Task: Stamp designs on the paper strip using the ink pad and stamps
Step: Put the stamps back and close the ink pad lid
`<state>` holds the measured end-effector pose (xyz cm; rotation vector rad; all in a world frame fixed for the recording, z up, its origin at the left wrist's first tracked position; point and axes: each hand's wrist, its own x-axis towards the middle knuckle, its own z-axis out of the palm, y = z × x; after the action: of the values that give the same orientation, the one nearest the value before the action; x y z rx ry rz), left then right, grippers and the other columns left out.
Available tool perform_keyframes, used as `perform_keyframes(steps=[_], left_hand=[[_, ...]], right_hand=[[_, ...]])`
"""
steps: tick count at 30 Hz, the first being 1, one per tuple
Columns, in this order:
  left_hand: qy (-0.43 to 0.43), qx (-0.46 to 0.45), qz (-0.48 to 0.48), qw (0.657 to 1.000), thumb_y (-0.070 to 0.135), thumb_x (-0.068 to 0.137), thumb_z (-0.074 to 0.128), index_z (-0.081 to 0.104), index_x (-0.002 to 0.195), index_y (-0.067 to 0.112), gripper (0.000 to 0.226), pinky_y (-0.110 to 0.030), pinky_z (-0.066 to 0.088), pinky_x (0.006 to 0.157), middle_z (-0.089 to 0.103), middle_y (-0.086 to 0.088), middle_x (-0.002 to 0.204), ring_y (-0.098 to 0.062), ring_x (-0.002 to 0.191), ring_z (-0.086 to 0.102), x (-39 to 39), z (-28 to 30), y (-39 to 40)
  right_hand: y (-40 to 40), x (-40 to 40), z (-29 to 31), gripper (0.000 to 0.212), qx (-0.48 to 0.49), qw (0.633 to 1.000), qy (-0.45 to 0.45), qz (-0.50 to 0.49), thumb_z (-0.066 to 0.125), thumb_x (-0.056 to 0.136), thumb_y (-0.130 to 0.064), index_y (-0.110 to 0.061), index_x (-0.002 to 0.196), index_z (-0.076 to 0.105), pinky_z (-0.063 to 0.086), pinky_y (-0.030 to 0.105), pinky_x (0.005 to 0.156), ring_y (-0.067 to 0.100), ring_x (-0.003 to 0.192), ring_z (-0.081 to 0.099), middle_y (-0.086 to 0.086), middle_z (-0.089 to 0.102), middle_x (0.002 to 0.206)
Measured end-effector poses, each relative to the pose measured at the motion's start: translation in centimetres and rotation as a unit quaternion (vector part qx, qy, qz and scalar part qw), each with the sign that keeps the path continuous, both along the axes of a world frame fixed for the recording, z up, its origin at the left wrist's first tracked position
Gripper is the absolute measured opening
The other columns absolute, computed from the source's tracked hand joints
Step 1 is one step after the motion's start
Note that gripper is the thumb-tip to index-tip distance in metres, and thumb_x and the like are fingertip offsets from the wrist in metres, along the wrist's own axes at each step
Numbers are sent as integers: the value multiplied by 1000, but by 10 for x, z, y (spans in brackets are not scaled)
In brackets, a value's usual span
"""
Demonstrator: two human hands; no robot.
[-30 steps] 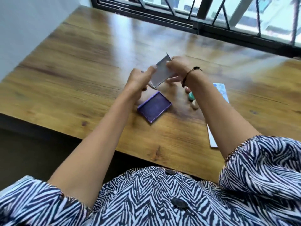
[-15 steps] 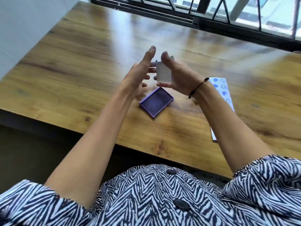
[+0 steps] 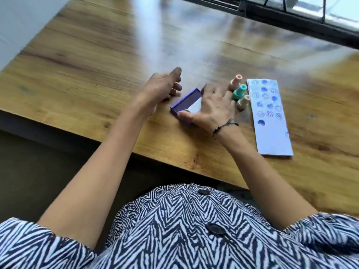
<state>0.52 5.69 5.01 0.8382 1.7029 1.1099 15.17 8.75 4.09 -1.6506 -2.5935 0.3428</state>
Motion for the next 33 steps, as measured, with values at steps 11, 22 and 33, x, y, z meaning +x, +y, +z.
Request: perform_keyframes(steps=[11, 22, 33], left_hand=[[-1, 5, -17, 1000, 31, 93, 47, 55, 93, 17, 16, -4, 39, 45, 64, 0, 86, -2, 63, 53, 8, -2, -9], [-12, 21, -9, 1000, 26, 92, 49, 56, 75, 24, 18, -5, 39, 44, 63, 3, 82, -2, 62, 53, 8, -2, -18], [-15, 26, -1, 1000, 24, 92, 49, 55, 73, 24, 20, -4, 39, 45, 63, 4, 80, 0, 60, 54, 9, -3, -17]], right_hand=[[-18, -13, -2, 93, 0, 999, 37, 19, 64, 58, -71, -5, 120, 40, 40, 43, 92, 38, 110, 41, 21, 37, 133], [-27, -6, -5, 77, -25, 995, 94, -12, 67, 63, -60, -13, 120, 42, 39, 46, 93, 34, 116, 41, 13, 50, 126], [-26, -3, -4, 75, -29, 995, 100, 7, 68, 62, -57, -14, 118, 44, 38, 45, 94, 32, 115, 41, 11, 50, 125]])
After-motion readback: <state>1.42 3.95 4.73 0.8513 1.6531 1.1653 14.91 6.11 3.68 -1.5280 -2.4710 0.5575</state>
